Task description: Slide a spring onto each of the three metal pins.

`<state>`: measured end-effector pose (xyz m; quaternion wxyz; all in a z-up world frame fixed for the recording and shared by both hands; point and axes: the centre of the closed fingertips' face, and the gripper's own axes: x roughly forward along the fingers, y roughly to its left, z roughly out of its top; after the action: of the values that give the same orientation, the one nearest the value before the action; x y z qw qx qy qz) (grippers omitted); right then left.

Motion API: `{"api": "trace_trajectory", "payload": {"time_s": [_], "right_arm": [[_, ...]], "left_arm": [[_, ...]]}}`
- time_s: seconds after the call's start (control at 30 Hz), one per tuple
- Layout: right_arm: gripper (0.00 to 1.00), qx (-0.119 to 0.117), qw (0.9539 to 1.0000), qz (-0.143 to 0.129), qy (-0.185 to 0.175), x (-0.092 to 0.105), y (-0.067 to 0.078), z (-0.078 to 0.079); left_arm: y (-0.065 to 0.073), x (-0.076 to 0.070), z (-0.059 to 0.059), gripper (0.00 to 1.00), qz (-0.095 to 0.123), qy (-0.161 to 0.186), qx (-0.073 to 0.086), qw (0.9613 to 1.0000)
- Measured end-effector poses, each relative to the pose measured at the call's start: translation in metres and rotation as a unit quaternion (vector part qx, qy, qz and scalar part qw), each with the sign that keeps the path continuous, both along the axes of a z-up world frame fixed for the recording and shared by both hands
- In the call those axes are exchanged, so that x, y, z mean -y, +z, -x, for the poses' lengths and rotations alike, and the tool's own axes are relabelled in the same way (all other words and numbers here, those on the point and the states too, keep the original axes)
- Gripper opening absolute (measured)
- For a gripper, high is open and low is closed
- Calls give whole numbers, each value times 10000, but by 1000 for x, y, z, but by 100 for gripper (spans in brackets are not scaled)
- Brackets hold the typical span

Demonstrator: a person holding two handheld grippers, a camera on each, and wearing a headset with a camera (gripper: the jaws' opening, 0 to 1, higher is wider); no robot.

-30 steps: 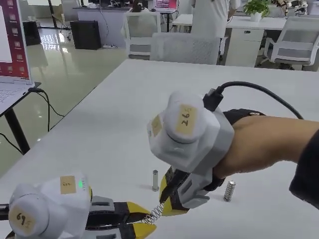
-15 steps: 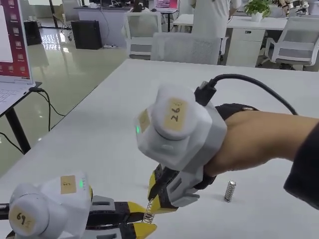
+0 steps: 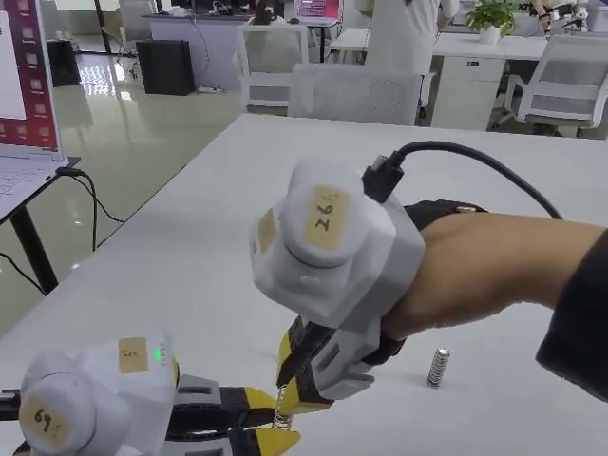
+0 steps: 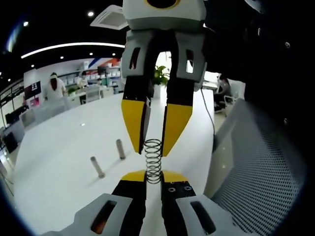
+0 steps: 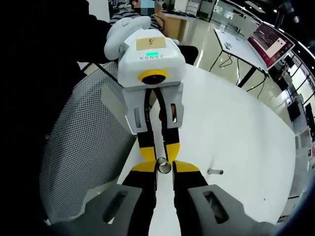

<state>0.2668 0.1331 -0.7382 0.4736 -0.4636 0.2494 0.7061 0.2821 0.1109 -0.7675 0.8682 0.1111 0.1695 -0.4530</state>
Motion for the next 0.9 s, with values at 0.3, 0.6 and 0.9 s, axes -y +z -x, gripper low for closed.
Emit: {"api": "trace_trajectory", "payload": {"time_s": [0.3,0.6,0.9], "right_arm": [[12,-185,9996,124,-156,3,-6,2],[11,-227,9994,180,-195,4,-13,4],[9,-281,9989,309,-206,6,-17,6]], "left_arm": [[1,0,0,2,7,-12,19,10000],[2,2,1,2,35,-27,50,10000],[2,5,4,3,-28,-114,84,9999]]}}
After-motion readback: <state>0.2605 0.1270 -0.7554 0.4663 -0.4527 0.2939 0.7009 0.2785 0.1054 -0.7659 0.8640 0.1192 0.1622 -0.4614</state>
